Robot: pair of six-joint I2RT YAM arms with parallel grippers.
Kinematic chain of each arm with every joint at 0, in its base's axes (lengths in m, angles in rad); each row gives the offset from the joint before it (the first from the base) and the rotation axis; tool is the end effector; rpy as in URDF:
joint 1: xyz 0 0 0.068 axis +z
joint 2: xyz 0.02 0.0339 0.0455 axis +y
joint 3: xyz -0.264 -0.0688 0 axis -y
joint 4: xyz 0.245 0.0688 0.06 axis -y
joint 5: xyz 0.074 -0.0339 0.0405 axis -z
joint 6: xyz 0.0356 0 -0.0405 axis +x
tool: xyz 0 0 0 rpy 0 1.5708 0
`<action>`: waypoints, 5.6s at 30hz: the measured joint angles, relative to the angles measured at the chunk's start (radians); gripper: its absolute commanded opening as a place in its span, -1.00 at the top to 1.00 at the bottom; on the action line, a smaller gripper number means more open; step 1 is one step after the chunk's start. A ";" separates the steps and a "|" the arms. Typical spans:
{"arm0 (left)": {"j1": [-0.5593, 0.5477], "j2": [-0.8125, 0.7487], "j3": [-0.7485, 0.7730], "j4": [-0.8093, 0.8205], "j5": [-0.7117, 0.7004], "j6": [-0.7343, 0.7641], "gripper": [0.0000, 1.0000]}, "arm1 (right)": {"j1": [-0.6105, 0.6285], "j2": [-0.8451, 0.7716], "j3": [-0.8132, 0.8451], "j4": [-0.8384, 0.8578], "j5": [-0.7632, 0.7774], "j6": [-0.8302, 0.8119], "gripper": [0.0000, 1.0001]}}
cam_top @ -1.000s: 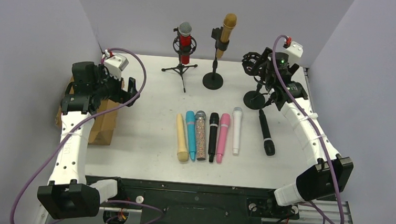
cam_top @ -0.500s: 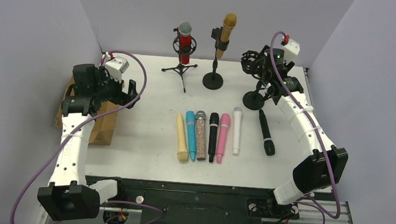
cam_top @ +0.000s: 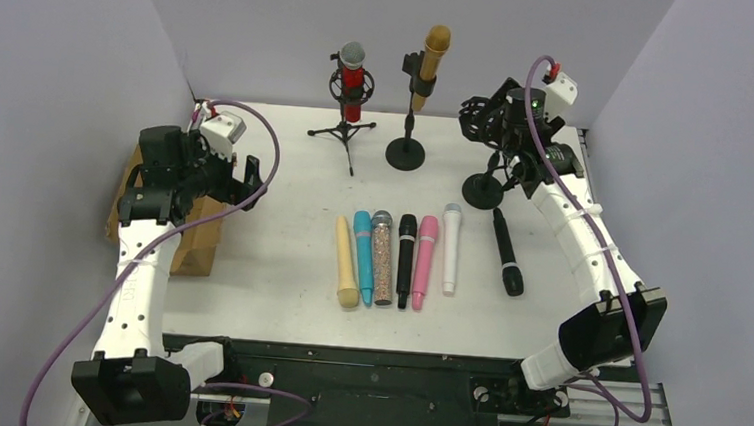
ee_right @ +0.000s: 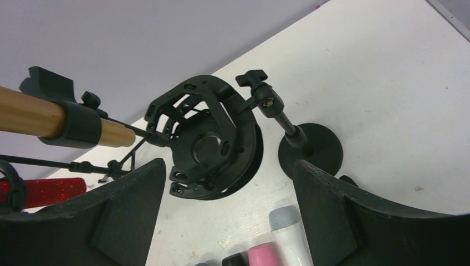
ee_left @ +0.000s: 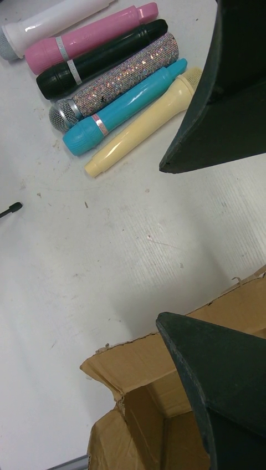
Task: Attach the microphones to the stand
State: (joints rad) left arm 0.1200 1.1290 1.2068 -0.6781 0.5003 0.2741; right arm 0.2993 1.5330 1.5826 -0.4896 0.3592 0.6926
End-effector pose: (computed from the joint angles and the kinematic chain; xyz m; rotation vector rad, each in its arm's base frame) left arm 0.2339 0.0110 0.3716 0.4406 2.0575 -0.3072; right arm 0.3370 0.0909 0.4037 0.6102 1.8961 0.2815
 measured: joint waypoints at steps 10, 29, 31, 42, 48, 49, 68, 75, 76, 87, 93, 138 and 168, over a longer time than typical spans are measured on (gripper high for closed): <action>0.000 -0.018 -0.023 0.003 -0.003 0.012 -0.93 | 0.056 0.097 0.108 -0.018 0.013 0.000 -0.52; 0.019 -0.027 -0.047 0.020 -0.007 0.026 -0.93 | 0.040 0.114 0.041 -0.023 0.067 -0.147 0.16; 0.021 -0.027 -0.047 0.024 -0.008 0.026 -0.93 | 0.026 0.137 0.089 -0.045 0.023 -0.196 0.29; 0.021 -0.028 -0.056 0.029 -0.012 0.025 -0.93 | -0.040 0.113 -0.003 0.076 -0.088 -0.283 0.65; 0.021 -0.028 -0.057 0.028 -0.014 0.025 -0.93 | -0.095 0.076 -0.089 0.176 -0.186 -0.217 0.65; 0.021 -0.028 -0.057 0.028 -0.014 0.025 -0.93 | -0.104 0.076 -0.089 0.180 -0.193 -0.209 0.64; 0.021 -0.028 -0.058 0.031 -0.013 -0.001 -0.93 | -0.033 0.114 0.208 0.027 -0.100 -0.133 -0.03; 0.021 -0.028 -0.058 0.031 -0.009 -0.002 -0.93 | -0.018 0.109 0.142 0.007 -0.056 -0.130 -0.06; 0.021 -0.028 -0.058 0.031 -0.008 -0.002 -0.93 | -0.018 0.109 0.127 0.004 -0.052 -0.130 -0.06; 0.021 -0.028 -0.058 0.030 -0.002 -0.008 -0.93 | 0.013 -0.003 0.000 -0.011 -0.024 -0.173 -0.22; 0.021 -0.027 -0.058 0.024 0.004 -0.010 -0.93 | 0.159 -0.241 -0.245 0.005 0.003 -0.186 -0.24; 0.021 0.033 -0.052 -0.055 0.073 -0.080 -0.93 | 0.426 0.131 -0.626 0.123 -0.075 -0.078 0.10; 0.011 -0.074 -0.064 0.414 0.540 -0.642 -0.93 | 0.717 -0.214 -0.336 0.411 0.008 -0.195 1.00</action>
State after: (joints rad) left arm 0.1310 1.0546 1.1431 -0.2638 1.0401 -0.3679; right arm 1.0164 1.3193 1.2461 -0.0784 0.3676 0.4980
